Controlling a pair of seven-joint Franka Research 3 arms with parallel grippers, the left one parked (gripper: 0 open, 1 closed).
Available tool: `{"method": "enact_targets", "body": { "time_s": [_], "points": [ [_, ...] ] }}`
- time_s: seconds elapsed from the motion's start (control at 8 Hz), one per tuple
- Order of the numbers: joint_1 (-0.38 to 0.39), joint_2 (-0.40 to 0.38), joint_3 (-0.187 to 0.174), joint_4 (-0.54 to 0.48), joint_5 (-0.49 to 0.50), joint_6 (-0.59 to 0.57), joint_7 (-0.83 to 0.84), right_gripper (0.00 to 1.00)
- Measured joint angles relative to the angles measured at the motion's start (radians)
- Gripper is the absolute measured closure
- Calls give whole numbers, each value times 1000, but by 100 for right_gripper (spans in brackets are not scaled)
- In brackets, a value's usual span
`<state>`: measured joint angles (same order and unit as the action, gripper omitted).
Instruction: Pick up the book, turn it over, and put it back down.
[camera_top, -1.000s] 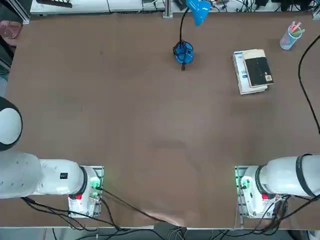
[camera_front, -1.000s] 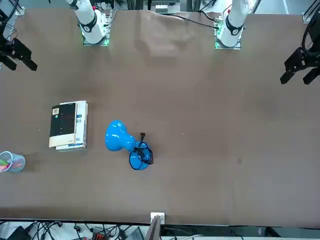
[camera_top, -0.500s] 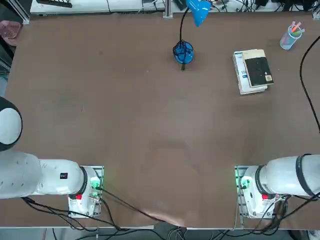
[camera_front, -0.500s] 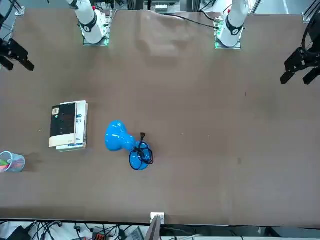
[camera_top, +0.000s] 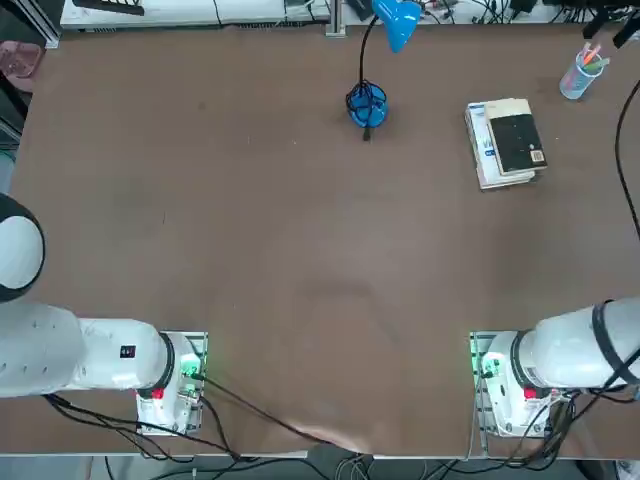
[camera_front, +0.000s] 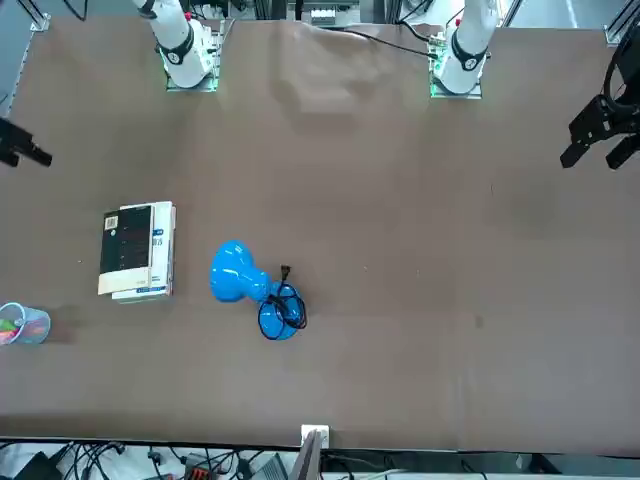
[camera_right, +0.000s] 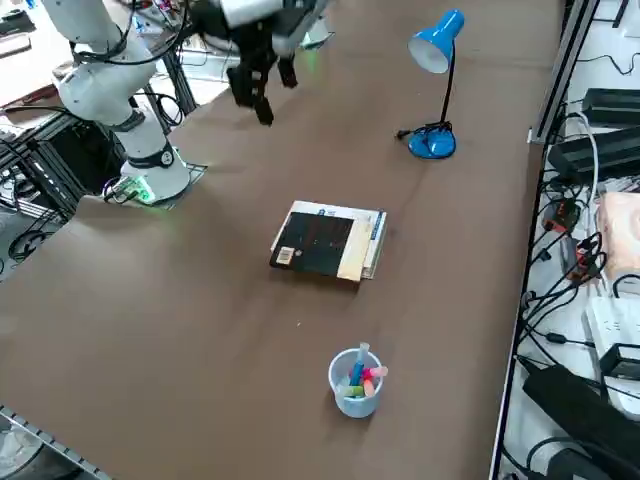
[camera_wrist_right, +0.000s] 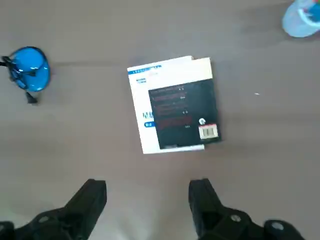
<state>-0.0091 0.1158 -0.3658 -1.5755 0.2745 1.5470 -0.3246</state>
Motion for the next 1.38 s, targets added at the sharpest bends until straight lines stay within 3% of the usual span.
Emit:
{"method": "enact_targets", "body": {
  "time_s": [0.12,0.25,0.75,1.0,1.38],
  "points": [
    [-28,63,-41,9,89,0,-82,0],
    [-76,131,-54,14,181,0,-166,0],
    [-277,436,-57,25,502,0,-538,0],
    [-337,571,-56,56,657,-28,-608,3],
    [-378,715,-54,108,773,-97,-646,3]
  ]
}}
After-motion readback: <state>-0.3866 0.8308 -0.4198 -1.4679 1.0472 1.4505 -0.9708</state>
